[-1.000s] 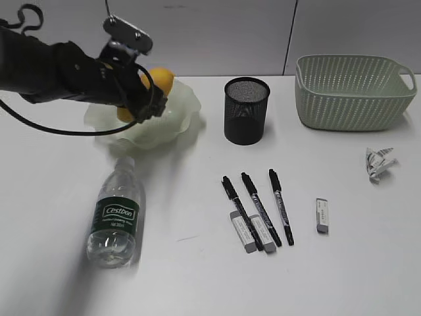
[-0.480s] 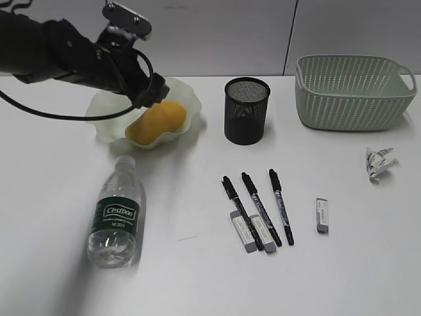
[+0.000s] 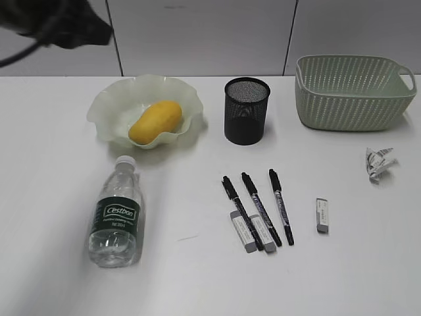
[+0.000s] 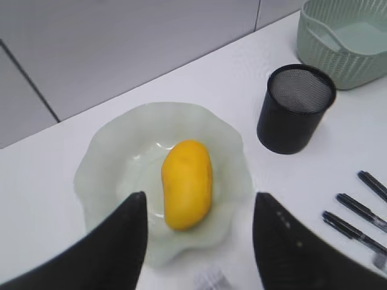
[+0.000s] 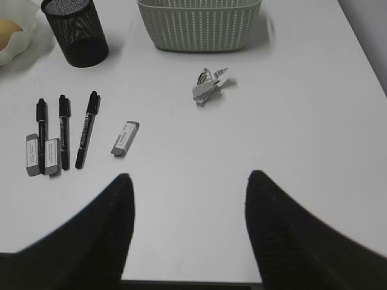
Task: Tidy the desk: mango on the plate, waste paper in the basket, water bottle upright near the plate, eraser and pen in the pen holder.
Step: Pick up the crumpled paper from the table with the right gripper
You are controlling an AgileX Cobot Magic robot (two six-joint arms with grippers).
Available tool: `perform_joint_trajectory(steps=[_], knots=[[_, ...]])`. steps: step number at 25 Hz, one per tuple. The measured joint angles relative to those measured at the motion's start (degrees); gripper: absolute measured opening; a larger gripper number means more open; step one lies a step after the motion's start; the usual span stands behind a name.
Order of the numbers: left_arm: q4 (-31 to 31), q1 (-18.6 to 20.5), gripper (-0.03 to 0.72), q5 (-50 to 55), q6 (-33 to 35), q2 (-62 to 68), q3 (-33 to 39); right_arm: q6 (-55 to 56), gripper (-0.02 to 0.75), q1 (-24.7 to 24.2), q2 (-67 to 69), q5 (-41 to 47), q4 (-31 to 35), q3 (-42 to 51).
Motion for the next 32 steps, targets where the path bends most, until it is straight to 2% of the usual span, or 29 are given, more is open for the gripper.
perform_joint_trajectory(steps=[4,9,13,17,22,27,30,32], knots=[[4.4,0.5,0.409,6.8,-6.0,-23.5,11.9,0.0,0.465,0.0,0.0,0.0,0.0,0.0],[19.4,0.7,0.408,19.1,-22.5,-50.1,22.1,0.0,0.465,0.0,0.0,0.0,0.2,0.0],[27.8,1.0,0.408,29.1,-32.4,-64.0,27.2,-0.3,0.465,0.0,0.0,-0.1,0.4,0.1],[29.4,1.0,0.407,31.0,-37.7,-72.1,30.6,-2.9,0.465,0.0,4.1,-1.7,1.8,-0.8],[30.2,1.0,0.405,33.4,-38.5,-76.7,32.7,-6.3,0.465,0.0,22.0,-12.7,3.8,-1.7],[30.2,1.1,0.405,33.6,-38.6,-78.9,32.8,-3.7,0.471,0.0,52.3,-30.7,3.9,-3.8],[30.2,1.1,0.405,33.6,-38.7,-78.9,32.8,1.3,0.529,0.0,70.9,-35.5,2.1,-8.8],[30.2,1.1,0.405,33.6,-38.7,-78.9,32.8,7.5,0.569,-0.1,81.9,-36.2,-2.3,-13.3]])
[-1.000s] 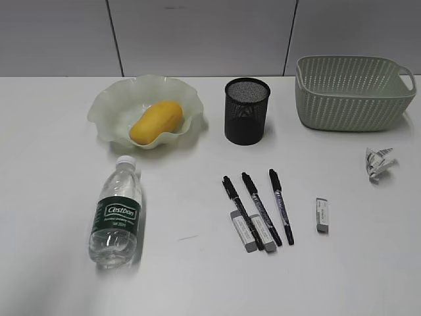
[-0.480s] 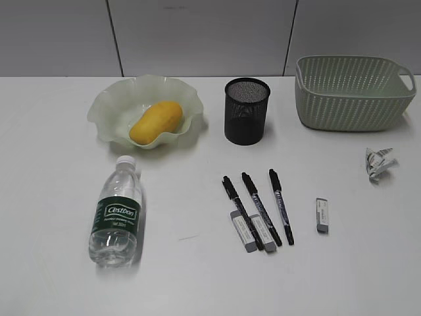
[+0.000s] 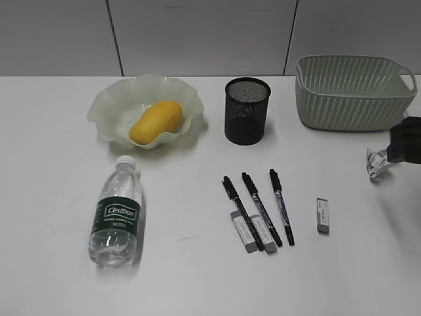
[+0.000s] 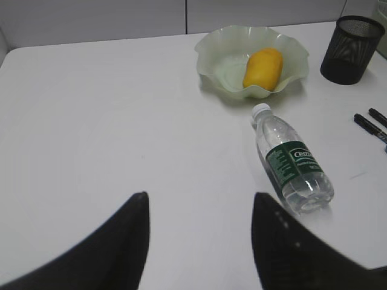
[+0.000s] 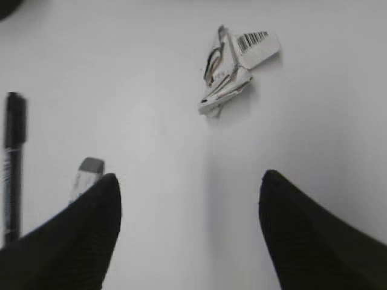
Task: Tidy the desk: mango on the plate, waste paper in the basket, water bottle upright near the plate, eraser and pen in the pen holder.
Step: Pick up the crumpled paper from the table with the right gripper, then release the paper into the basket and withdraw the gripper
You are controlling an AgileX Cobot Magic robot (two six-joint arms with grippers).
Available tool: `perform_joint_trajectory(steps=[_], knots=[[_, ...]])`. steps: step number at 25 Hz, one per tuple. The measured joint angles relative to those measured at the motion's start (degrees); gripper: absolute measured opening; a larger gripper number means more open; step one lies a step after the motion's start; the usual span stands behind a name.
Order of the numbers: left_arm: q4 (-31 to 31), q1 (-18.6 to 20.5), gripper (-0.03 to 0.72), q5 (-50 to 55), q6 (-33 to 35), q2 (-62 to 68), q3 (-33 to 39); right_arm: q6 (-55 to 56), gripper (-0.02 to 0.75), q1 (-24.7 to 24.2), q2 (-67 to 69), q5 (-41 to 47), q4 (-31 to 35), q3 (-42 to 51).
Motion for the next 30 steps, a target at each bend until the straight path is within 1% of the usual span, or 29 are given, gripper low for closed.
perform_joint_trajectory(steps=[2,4,6,7,9,10,11,12,14,15,17,18,19,21,22,24,25,26,27,28,30], knots=[[0.0,0.0,0.405,0.0,0.0,0.0,0.0,6.6,0.589,0.0,9.3,-0.1,-4.5,-5.0],[0.0,0.0,0.405,0.0,0.0,0.0,0.0,11.1,0.594,0.0,17.4,-0.1,-7.2,-9.4],[0.0,0.0,0.405,0.0,0.0,0.0,0.0,13.1,0.584,0.0,23.5,-0.2,-8.1,-13.8],[0.0,0.0,0.405,0.0,0.0,0.0,0.0,13.5,0.557,0.0,26.3,-0.1,-8.3,-15.6],[0.0,0.0,0.405,0.0,0.0,0.0,0.0,14.4,0.436,0.0,30.3,1.3,-8.8,-19.6],[0.0,0.0,0.405,0.0,0.0,0.0,0.0,15.0,0.321,-0.1,31.6,2.6,-9.7,-21.1],[0.0,0.0,0.405,0.0,0.0,0.0,0.0,15.5,0.188,-0.1,32.2,3.9,-10.9,-21.7],[0.0,0.0,0.405,0.0,0.0,0.0,0.0,15.9,0.104,-0.1,32.0,5.2,-12.1,-21.9],[0.0,0.0,0.405,0.0,0.0,0.0,0.0,16.1,0.028,-0.1,29.3,6.5,-14.9,-21.0],[0.0,0.0,0.405,0.0,0.0,0.0,0.0,16.0,0.013,-0.1,26.3,6.5,-15.8,-19.6],[0.0,0.0,0.405,0.0,0.0,0.0,0.0,15.6,0.013,-0.1,17.7,4.7,-16.6,-16.1],[0.0,0.0,0.405,0.0,0.0,0.0,0.0,15.3,0.013,-0.1,13.9,2.4,-17.1,-14.8],[0.0,0.0,0.405,0.0,0.0,0.0,0.0,14.8,0.013,-0.1,9.8,-0.8,-18.0,-13.8],[0.0,0.0,0.405,0.0,0.0,0.0,0.0,14.3,0.013,-0.1,5.9,-7.5,-20.5,-14.1],[0.0,0.0,0.404,0.0,0.0,0.0,0.0,14.2,0.013,-0.3,6.1,-10.5,-21.2,-15.6],[0.0,0.0,0.404,0.0,0.0,0.0,0.0,14.0,0.013,-0.6,10.8,-13.0,-21.7,-21.3],[0.0,0.0,0.403,0.0,0.0,0.0,0.0,14.0,0.016,-0.9,13.8,-12.5,-21.8,-24.3],[0.0,0.0,0.403,0.0,0.0,0.0,0.0,14.0,0.039,-1.3,17.0,-10.7,-21.8,-28.0],[0.0,0.0,0.403,0.0,0.0,0.0,0.0,14.0,0.095,-1.6,20.6,-8.2,-21.8,-31.5],[0.0,0.0,0.403,0.0,0.0,0.0,0.0,14.0,0.183,-1.8,23.6,-4.6,-21.8,-34.1],[0.0,0.0,0.403,0.0,0.0,0.0,0.0,13.2,0.391,-2.0,26.5,0.6,-22.0,-37.8]])
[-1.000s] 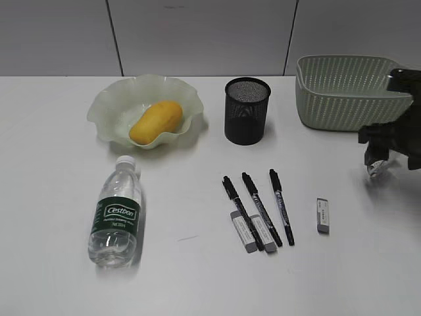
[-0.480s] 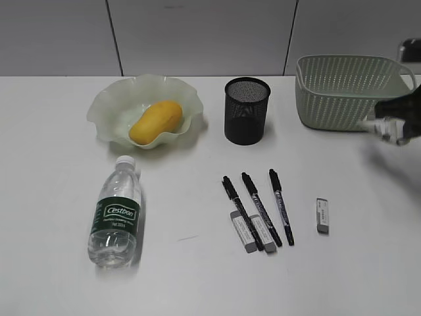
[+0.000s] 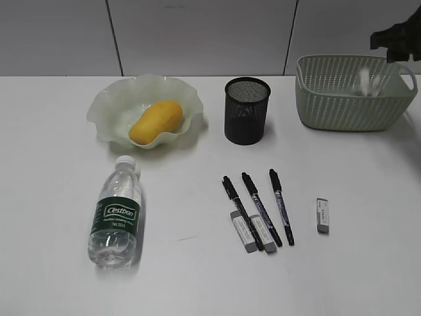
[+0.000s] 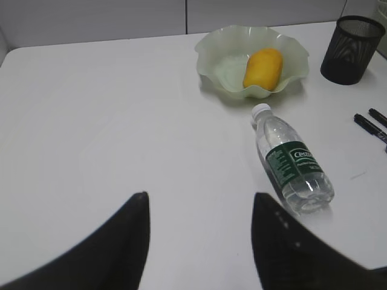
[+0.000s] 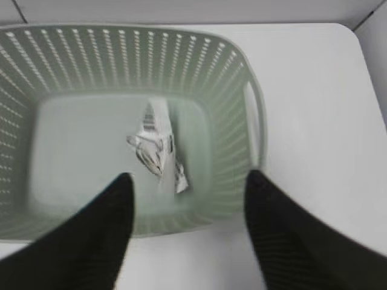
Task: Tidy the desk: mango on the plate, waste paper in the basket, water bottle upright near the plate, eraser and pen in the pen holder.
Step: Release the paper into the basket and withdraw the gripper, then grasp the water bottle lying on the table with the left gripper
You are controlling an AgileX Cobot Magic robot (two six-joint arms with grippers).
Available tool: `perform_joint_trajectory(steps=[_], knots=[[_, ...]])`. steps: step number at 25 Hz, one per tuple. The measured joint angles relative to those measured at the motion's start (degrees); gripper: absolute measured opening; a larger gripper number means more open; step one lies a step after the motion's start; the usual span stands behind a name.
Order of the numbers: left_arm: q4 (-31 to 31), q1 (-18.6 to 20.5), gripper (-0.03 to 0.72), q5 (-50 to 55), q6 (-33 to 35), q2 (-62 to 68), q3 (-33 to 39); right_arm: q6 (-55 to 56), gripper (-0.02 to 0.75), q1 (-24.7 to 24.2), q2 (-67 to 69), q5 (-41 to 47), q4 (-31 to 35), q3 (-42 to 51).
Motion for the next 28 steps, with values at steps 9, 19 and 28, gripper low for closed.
perform_joint_trajectory(steps=[9,19,28], knots=[[0.0,0.0,0.403,0.0,0.0,0.0,0.0,-7.2,0.526,-0.1,-25.1,4.5,4.0,15.7],[-0.2,0.0,0.404,-0.1,0.1,4.4,0.0,-22.6,0.524,0.0,-75.9,36.9,25.5,42.1],[-5.9,0.0,0.515,-14.0,3.0,39.0,-3.8,-30.0,0.529,0.1,-106.9,45.6,30.4,44.8]])
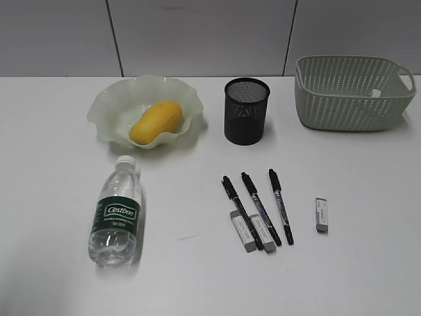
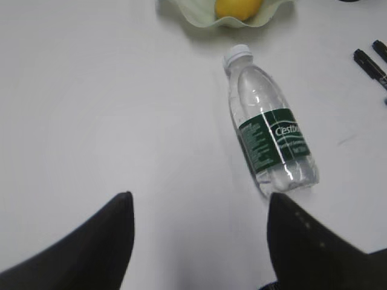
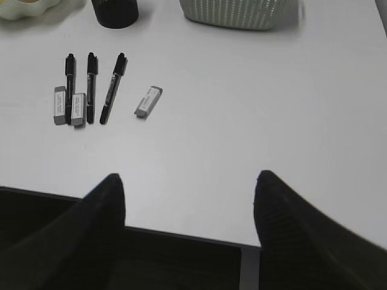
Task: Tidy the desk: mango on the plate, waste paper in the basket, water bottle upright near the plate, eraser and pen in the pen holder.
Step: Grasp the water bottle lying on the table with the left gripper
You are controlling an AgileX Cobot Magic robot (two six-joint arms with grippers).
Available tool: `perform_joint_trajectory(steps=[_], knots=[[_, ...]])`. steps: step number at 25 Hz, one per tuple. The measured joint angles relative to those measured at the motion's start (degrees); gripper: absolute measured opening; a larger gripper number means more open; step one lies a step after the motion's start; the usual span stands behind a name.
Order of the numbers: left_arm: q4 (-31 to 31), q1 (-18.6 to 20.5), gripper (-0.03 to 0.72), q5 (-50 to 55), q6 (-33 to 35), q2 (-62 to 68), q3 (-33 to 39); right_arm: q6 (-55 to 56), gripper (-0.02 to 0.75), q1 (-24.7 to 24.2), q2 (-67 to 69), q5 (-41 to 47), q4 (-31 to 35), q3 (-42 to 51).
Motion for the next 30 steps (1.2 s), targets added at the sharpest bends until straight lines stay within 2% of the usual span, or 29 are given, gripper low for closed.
perform_joint_trajectory(steps=[3,7,11,17,20,23,27,30], knots=[[-3.8,-0.9,0.520,-6.3,0.0,16.1,-2.9,-0.5,0.530,0.0,-1.5,0.2,-0.1,2.6],[-5.2,-5.6,0.521,-11.8,-1.6,33.2,-8.5,-0.8,0.530,0.0,-1.5,-1.7,-0.1,3.9],[-5.7,-9.3,0.532,-13.0,-5.5,49.5,-16.8,-0.9,0.530,0.0,-1.5,-4.1,-0.2,4.2],[-4.7,-10.1,0.568,-11.1,-11.3,66.3,-28.9,-1.0,0.530,0.0,-1.5,-4.9,-0.2,4.2],[-3.6,-10.1,0.533,-7.9,-12.7,71.8,-32.5,-1.0,0.524,0.0,-1.5,-4.9,-0.2,4.2],[-0.9,-10.4,0.410,-6.7,-13.9,73.1,-33.7,-1.0,0.507,0.0,-1.5,-4.9,-0.2,4.2],[5.0,-11.5,0.396,-11.4,-14.3,68.9,-30.3,-1.0,0.499,0.0,-1.5,-4.9,-0.2,4.2],[8.4,-11.7,0.382,-24.5,-14.3,56.9,-20.1,-1.0,0.499,0.0,-1.5,-5.0,-0.2,4.2]])
